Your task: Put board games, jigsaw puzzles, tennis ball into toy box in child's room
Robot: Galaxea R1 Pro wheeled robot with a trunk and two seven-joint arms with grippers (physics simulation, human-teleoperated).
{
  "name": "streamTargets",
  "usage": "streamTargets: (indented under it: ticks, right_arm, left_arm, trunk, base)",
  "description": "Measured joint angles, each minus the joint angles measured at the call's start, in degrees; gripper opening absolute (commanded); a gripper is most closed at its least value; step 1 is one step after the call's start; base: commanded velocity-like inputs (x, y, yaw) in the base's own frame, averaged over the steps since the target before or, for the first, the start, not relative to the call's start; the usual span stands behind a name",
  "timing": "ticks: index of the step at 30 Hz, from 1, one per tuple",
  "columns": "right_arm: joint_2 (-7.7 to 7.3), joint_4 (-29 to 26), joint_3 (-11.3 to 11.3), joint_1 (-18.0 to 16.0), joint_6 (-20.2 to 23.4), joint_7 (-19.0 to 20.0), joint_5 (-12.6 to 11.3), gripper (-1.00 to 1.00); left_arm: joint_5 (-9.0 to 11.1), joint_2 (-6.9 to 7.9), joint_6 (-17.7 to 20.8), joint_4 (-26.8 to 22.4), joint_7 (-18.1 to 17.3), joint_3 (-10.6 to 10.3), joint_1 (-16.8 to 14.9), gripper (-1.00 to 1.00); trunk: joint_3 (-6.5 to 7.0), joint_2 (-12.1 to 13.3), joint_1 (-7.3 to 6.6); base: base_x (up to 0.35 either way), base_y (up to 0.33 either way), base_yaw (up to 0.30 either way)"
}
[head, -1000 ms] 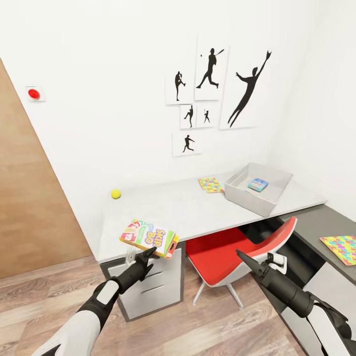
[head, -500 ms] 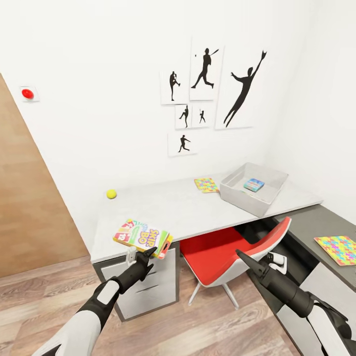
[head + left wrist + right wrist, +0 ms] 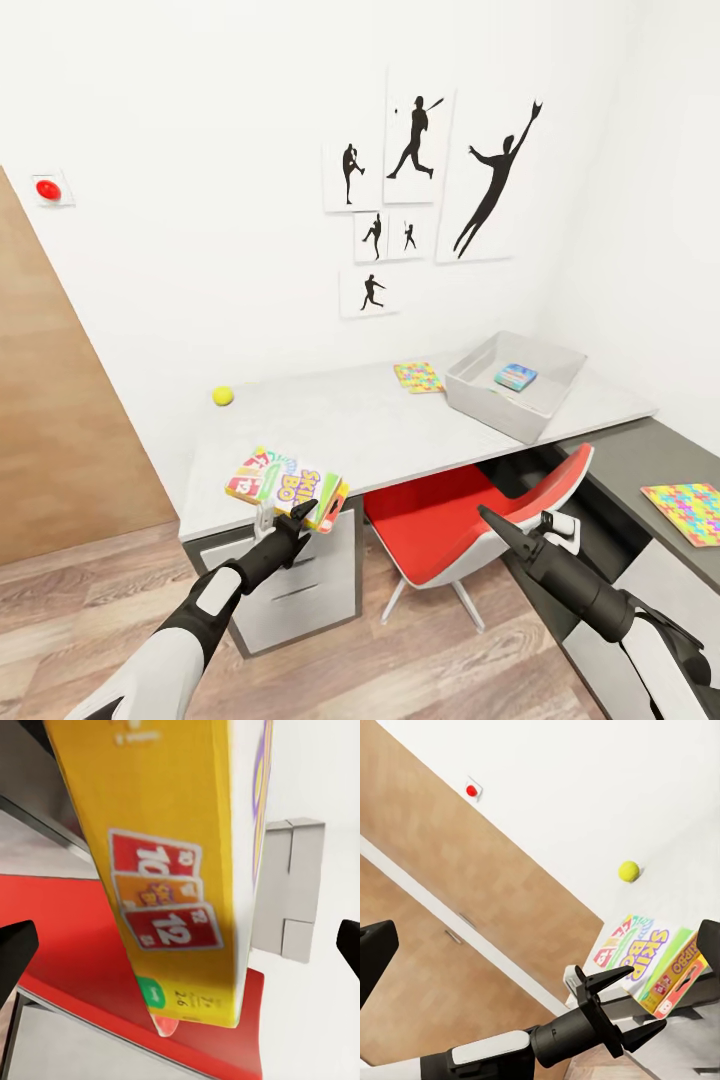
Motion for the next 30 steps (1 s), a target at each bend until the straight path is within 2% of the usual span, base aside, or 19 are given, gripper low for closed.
streamTargets:
  ticks: [30]
  right_arm:
    - [0.00,0.00,0.00,0.00,0.00,0.00,0.00,1.00]
  left_arm:
    - [-0.01,0.08,0.19,0.00,0.00,-0.03,0.00,1.00]
  trunk:
    - [0.00,0.00,0.00]
  base:
    - [0.001,0.000,0.000]
